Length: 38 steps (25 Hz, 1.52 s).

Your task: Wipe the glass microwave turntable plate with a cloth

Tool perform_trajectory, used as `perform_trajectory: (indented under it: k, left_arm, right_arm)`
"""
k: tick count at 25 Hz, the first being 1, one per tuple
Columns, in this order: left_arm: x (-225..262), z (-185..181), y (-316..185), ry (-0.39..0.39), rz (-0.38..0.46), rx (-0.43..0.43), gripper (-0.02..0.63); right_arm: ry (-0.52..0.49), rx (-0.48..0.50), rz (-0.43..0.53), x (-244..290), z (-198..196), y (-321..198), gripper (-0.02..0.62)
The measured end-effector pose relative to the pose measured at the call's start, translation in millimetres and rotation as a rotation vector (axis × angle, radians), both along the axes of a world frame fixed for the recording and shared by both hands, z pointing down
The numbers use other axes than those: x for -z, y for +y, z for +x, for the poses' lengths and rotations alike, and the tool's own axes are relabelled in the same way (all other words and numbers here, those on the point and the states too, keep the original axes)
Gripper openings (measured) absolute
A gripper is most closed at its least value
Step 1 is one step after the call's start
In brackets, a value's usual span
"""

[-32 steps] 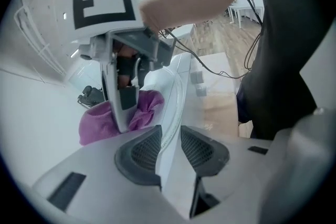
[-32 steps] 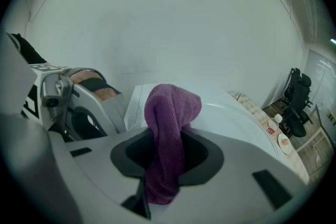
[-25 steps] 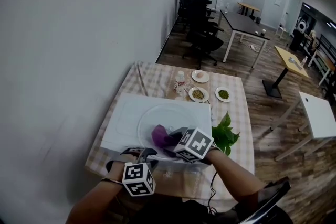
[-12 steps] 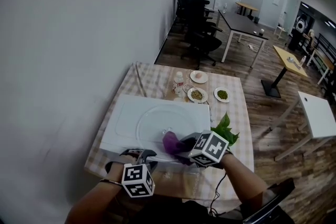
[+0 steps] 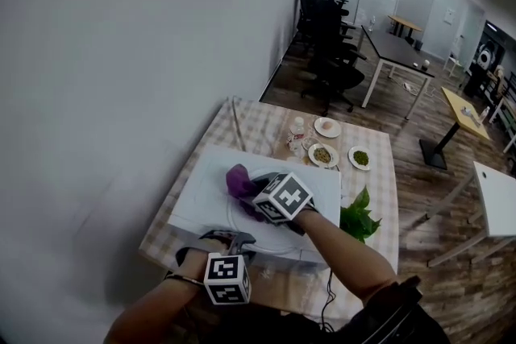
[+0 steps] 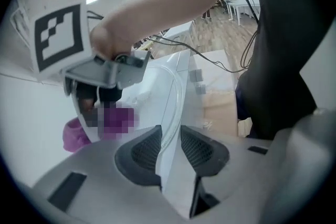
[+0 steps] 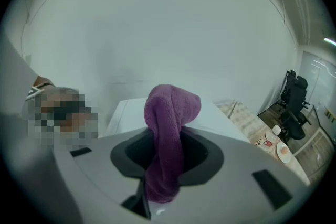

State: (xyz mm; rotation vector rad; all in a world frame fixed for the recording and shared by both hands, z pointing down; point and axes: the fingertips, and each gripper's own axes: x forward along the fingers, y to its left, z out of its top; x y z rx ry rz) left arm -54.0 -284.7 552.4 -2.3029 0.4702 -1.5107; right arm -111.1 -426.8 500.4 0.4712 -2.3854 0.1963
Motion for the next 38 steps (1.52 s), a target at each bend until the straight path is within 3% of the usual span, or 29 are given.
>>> perform_trajectory:
  k: [5,10,22,29,38]
  left_arm:
    - [1,0,1,-0.033,-0.007,0.001,0.126]
    - [-4,-2,1,-0.028,-0.01,0.022,0.126]
    - [0,-1,2,-0.011,-0.023,0.022,0.124]
    - [1,-1,1,0.035,-0.023,0.031,0.124]
    - [0,-1,2,0.0,-0.027,0.028,0.12]
  right_arm:
    - [0.024,-0.006,0.001,-6,-13,-17,0.12]
    - [0.036,-0.004,-0.015,-11,-3,-10,0.12]
    - [0.013,-0.046,-0.071,-14,69,42,0.12]
    - [0.083,-0.051,-0.074,-16,107,76,0.12]
    - [0.096,-0.062,-0.101,-18,137,97,0.12]
